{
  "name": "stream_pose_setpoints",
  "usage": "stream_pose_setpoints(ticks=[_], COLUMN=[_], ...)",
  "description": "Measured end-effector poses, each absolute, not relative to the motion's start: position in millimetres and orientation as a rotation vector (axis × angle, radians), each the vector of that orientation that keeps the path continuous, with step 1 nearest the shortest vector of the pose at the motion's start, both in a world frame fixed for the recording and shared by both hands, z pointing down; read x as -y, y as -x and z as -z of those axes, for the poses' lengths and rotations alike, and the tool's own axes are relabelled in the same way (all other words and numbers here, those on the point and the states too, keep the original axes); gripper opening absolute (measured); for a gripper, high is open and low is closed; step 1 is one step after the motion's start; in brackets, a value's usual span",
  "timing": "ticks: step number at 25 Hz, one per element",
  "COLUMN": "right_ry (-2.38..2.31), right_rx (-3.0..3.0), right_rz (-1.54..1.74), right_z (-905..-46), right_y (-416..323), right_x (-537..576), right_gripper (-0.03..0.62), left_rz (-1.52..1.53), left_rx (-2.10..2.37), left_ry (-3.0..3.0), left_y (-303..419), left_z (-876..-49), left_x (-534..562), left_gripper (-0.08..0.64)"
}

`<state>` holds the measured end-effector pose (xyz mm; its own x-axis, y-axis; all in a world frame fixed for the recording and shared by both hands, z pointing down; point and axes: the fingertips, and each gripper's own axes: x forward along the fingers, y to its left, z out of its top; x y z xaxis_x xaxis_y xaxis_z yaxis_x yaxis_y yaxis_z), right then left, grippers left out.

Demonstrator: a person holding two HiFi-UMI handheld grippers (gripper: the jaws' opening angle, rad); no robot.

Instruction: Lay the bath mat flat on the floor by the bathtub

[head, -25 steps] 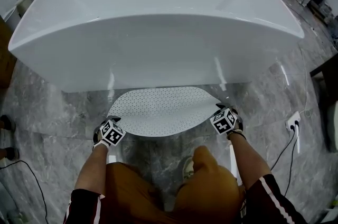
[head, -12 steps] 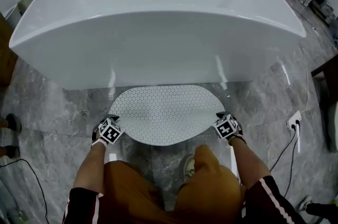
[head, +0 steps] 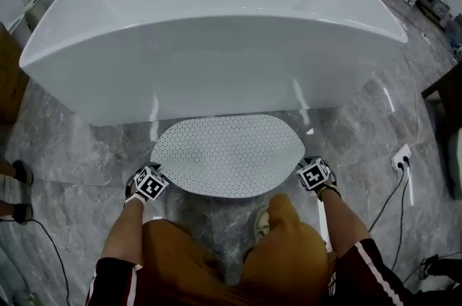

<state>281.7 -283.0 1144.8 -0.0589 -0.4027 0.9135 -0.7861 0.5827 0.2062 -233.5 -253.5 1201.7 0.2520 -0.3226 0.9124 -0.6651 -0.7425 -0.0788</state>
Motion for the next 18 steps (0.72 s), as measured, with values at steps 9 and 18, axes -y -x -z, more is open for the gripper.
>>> stream_pose_setpoints(ticks=[9, 18], right_ry=[-1.128, -1.343], right_rx=[1.586, 1.72], right_rz=[-0.463, -0.551], right_z=[-1122.6, -1073.3], right_y=[-323.0, -280.2], right_x=[252.0, 293.1], right_gripper=[0.132, 0.127], left_rz=[-1.46, -1.106], left_rx=[1.014, 1.246], left_ry=[-2.186, -2.217], left_y=[268.8, 272.1], left_z=[-1181.1, -1108.4], left_x=[238.2, 282.2], left_gripper=[0.143, 0.143])
